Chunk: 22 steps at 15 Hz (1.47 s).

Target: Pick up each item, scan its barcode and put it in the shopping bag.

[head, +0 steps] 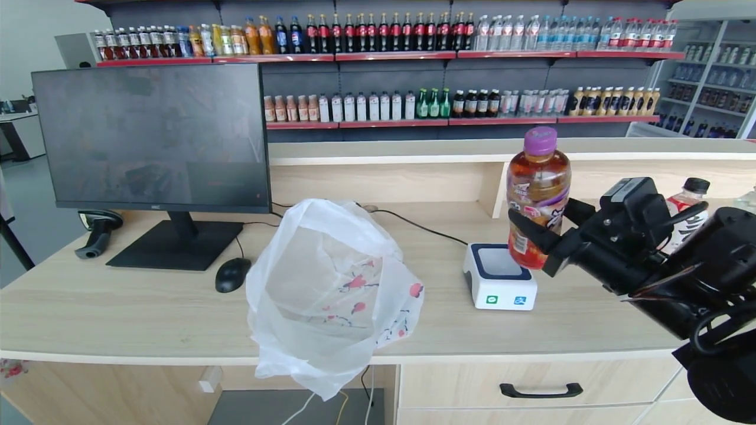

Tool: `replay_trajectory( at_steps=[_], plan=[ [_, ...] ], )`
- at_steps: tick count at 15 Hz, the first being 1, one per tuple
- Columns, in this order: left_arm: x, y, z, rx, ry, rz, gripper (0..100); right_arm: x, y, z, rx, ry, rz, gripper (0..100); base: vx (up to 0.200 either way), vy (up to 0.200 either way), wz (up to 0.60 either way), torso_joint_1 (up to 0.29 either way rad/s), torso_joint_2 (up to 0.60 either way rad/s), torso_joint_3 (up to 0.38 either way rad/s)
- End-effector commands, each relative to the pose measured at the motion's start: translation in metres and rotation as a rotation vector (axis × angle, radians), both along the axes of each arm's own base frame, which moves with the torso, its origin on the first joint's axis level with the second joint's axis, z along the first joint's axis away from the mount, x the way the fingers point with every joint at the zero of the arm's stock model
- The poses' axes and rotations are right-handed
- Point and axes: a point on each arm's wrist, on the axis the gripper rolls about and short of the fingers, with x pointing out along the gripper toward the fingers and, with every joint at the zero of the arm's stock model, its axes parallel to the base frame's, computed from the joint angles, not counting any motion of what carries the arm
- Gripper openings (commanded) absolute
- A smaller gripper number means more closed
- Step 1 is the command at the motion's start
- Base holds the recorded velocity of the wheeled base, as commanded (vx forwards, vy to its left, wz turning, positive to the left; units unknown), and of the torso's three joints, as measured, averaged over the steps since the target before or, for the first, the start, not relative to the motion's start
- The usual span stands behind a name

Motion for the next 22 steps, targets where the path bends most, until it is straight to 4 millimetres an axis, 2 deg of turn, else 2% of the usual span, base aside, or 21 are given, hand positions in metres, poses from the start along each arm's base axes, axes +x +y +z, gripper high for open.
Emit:
replay_trajectory(
  at_steps=[1, 5, 10, 12, 16, 17, 22],
  plan=[
    [0.000, 0.000, 0.000, -0.001, -0.001, 0.000, 100, 0.008, 0.002, -0.008, -0.066, -0.019, -0.014, 0, 0.000, 0.000, 0.00, 0.000, 0.00, 0.000],
    [0.000, 0.000, 0.000, -0.001, -0.001, 0.000, 100, 0.015, 0.006, -0.017, -0.283, -0.137, 0.036, 0, 0.000, 0.000, 0.00, 0.000, 0.00, 0.000],
    [0.000, 0.000, 0.000, -0.001, -0.001, 0.000, 100, 0.021, 0.007, -0.020, -0.373, -0.212, 0.085, 0, 0.000, 0.000, 0.00, 0.000, 0.00, 0.000],
    [0.000, 0.000, 0.000, -0.001, -0.001, 0.000, 100, 0.032, 0.009, -0.032, -0.430, -0.238, 0.143, 0, 0.000, 0.000, 0.00, 0.000, 0.00, 0.000],
    [0.000, 0.000, 0.000, 0.001, -0.001, 0.000, 100, 0.048, 0.005, -0.042, -0.473, -0.261, 0.151, 0, 0.000, 0.000, 0.00, 0.000, 0.00, 0.000],
    [0.000, 0.000, 0.000, 0.001, -0.001, 0.000, 100, 0.051, 0.002, -0.038, -0.472, -0.275, 0.134, 0, 0.000, 0.000, 0.00, 0.000, 0.00, 0.000],
    [0.000, 0.000, 0.000, 0.001, -0.001, 0.000, 100, 0.053, 0.000, -0.045, -0.483, -0.265, 0.156, 0, 0.000, 0.000, 0.00, 0.000, 0.00, 0.000]
  ],
)
